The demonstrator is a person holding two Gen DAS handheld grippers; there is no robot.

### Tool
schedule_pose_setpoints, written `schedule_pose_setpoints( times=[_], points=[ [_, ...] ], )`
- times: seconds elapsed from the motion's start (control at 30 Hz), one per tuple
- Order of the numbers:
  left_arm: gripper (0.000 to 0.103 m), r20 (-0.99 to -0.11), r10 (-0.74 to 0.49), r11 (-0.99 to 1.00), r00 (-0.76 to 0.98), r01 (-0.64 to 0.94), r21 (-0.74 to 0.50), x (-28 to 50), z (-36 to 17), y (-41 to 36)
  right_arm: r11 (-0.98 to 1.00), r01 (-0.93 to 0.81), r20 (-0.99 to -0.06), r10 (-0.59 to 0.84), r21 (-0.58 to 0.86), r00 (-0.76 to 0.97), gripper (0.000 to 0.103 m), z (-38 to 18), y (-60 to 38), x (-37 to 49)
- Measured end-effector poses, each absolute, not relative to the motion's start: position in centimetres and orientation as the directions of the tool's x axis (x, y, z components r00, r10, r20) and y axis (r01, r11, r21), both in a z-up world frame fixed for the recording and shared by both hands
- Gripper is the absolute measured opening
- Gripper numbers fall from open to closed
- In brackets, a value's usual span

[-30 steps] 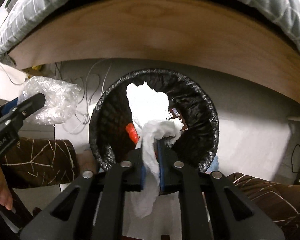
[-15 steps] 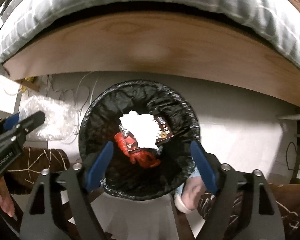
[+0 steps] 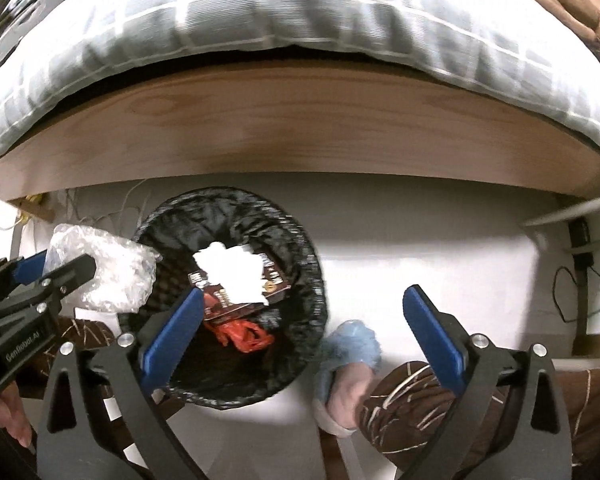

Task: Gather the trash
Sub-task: 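Open the left tool to drop the bubble wrap into the bin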

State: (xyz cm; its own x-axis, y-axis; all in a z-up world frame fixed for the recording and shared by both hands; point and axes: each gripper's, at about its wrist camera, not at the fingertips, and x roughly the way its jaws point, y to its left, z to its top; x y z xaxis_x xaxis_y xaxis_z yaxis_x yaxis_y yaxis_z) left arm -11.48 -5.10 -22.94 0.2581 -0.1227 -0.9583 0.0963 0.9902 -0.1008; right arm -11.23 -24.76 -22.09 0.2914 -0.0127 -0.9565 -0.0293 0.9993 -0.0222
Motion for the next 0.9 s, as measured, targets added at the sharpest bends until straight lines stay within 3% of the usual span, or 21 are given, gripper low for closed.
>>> schedule_pose_setpoints(
  times=[0.47, 0.53, 0.7, 0.9],
  points=[
    [0.049, -0.964, -0.134, 0.983, 0.228, 0.153, -0.101, -11.7, -24.8, -9.3, 0.995, 0.087, -0.954, -0.062, -0.038, 0.294, 0.095, -23.2, -29.2, -11.6],
    [0.054, -0.965, -0.122, 0.984, 0.232, 0.158, -0.086, -11.6, -24.9, -9.4, 0.995, 0.093, -0.955, -0.063, -0.037, 0.291, 0.095, -23.1, -29.4, -11.6],
    [0.079, -0.963, -0.093, 0.987, 0.254, 0.149, -0.056, -11.5, -24.8, -8.9, 0.996, 0.087, -0.952, -0.057, -0.032, 0.301, 0.095, -23.0, -28.9, -11.2],
    [0.097, -0.947, -0.089, 0.992, 0.307, 0.111, -0.057, -11.1, -23.5, -7.6, 0.998, 0.064, -0.944, -0.047, -0.027, 0.328, 0.095, -22.2, -28.0, -10.9]
  ],
)
